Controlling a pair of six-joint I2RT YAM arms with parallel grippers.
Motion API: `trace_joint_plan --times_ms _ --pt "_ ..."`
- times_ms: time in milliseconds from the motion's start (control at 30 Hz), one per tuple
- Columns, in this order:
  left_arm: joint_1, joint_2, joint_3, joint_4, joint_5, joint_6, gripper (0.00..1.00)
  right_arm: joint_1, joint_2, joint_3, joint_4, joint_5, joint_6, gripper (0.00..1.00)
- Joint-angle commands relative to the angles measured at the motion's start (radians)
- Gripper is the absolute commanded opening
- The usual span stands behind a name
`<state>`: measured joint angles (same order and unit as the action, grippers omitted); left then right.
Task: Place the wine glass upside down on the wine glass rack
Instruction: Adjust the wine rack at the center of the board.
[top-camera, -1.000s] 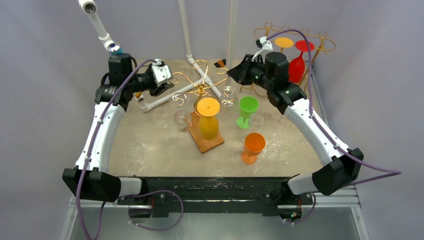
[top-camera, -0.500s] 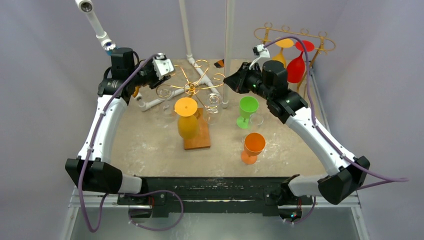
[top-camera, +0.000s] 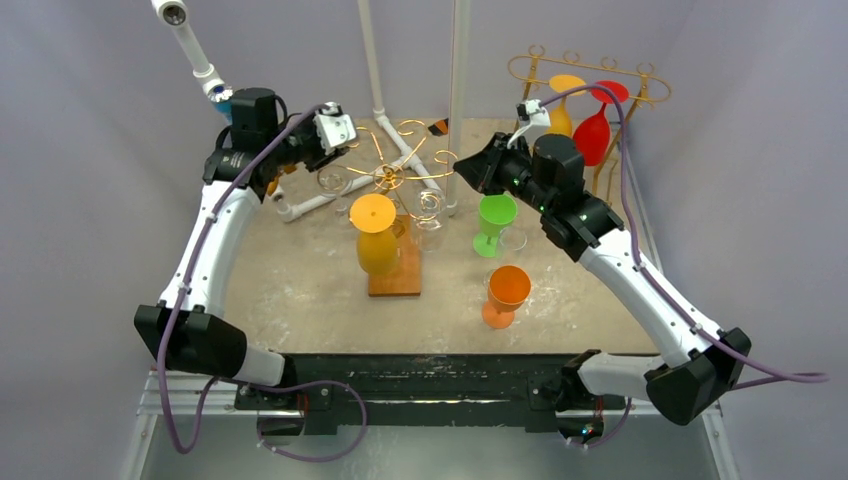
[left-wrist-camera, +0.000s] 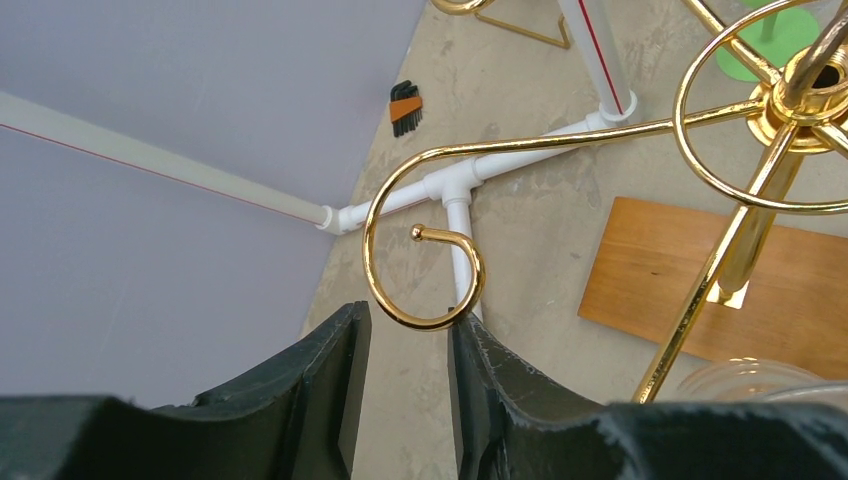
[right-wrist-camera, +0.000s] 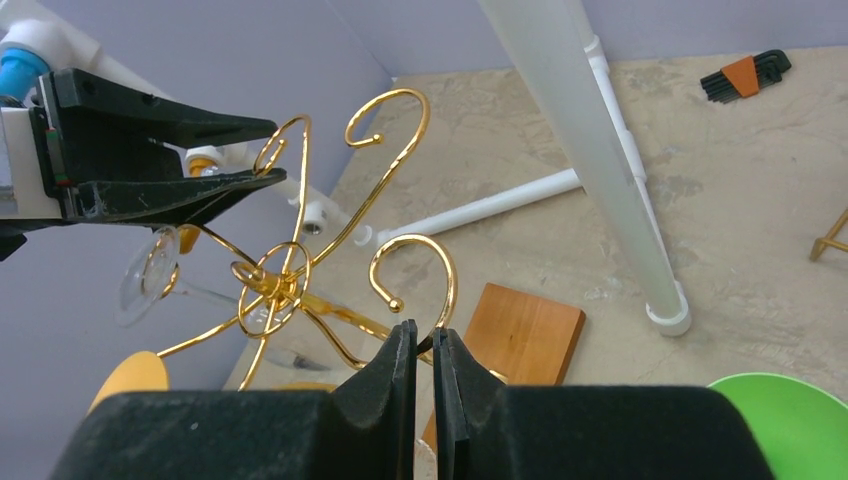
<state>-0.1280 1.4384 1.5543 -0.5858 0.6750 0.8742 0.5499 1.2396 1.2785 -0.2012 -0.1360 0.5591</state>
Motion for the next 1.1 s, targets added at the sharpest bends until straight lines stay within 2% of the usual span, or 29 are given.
trace_joint_plan --times_ms 0,300,400,567,733,833,933,1067 --pt "-0.056 0.010 0.046 0.041 0.070 0.025 0.39 0.064 -0.003 -0.028 -0.018 -0.119 0.023 0.00" --pt "-0.058 -0.012 0.047 0.056 -0.044 0.075 0.64 0.062 0.000 -0.032 -0.024 -0.107 0.028 0.00" --pt "-0.058 -0.019 0.061 0.055 -0.093 0.090 0.82 0.062 0.004 -0.023 -0.029 -0.104 0.025 0.00" --pt "-0.056 -0.024 0.079 0.056 -0.179 0.108 0.96 0.062 0.005 -0.013 -0.035 -0.096 0.025 0.00" --pt "-0.057 -0.036 0.083 0.116 -0.276 0.084 1.00 0.063 0.001 -0.010 -0.047 -0.082 0.024 0.01" --pt "-0.056 -0.037 0.104 0.131 -0.327 0.069 1.00 0.062 -0.004 -0.007 -0.053 -0.070 0.022 0.12" --pt "-0.056 -0.039 0.128 0.117 -0.358 0.047 1.00 0.062 -0.010 0.008 -0.064 -0.060 0.017 0.31" --pt "-0.056 -0.055 0.133 0.109 -0.383 0.038 1.00 0.062 -0.017 0.039 -0.083 -0.053 0.004 0.38"
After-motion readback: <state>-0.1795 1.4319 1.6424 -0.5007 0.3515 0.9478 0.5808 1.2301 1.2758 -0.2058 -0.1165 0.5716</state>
